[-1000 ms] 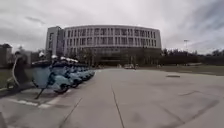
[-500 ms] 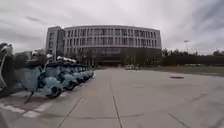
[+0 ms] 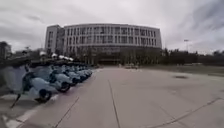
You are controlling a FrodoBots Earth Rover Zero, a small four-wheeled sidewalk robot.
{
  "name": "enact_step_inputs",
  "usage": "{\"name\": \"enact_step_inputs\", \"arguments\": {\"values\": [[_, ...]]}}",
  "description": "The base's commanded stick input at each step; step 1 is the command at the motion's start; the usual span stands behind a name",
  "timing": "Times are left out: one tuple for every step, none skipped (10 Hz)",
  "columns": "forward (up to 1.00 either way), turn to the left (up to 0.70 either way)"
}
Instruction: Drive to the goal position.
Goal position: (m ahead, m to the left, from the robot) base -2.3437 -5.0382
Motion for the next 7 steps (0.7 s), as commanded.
{"name": "enact_step_inputs", "arguments": {"values": [[0.7,0.0],[0.7,0.0],[0.7,0.0],[0.7,0.0],[0.7,0.0],[0.7,0.0],[0.7,0.0]]}}
